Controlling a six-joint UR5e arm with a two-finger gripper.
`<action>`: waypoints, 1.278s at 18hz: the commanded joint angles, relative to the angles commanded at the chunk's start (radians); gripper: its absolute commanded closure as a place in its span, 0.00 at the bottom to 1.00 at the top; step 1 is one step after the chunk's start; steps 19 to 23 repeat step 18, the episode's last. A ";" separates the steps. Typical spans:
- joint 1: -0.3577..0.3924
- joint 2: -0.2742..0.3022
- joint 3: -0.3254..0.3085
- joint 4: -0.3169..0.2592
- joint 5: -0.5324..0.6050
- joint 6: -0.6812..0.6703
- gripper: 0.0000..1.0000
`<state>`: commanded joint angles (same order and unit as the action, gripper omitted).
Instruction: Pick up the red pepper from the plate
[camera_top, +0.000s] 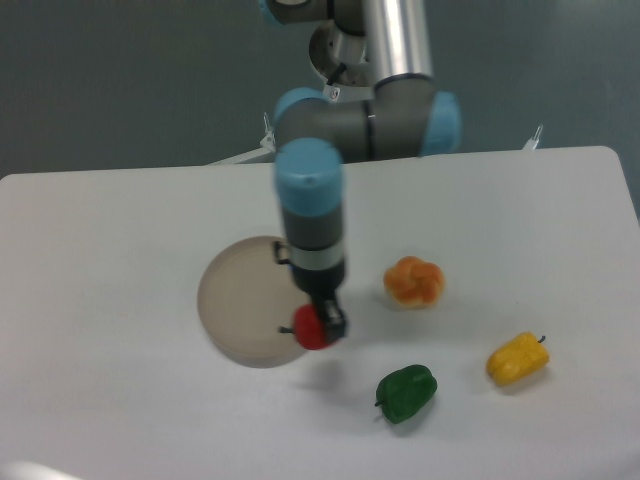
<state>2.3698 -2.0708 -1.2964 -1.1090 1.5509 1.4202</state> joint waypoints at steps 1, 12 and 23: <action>0.022 -0.005 0.017 -0.008 -0.002 0.015 0.57; 0.125 -0.097 0.121 -0.002 -0.005 0.080 0.57; 0.123 -0.107 0.132 0.003 -0.003 0.080 0.57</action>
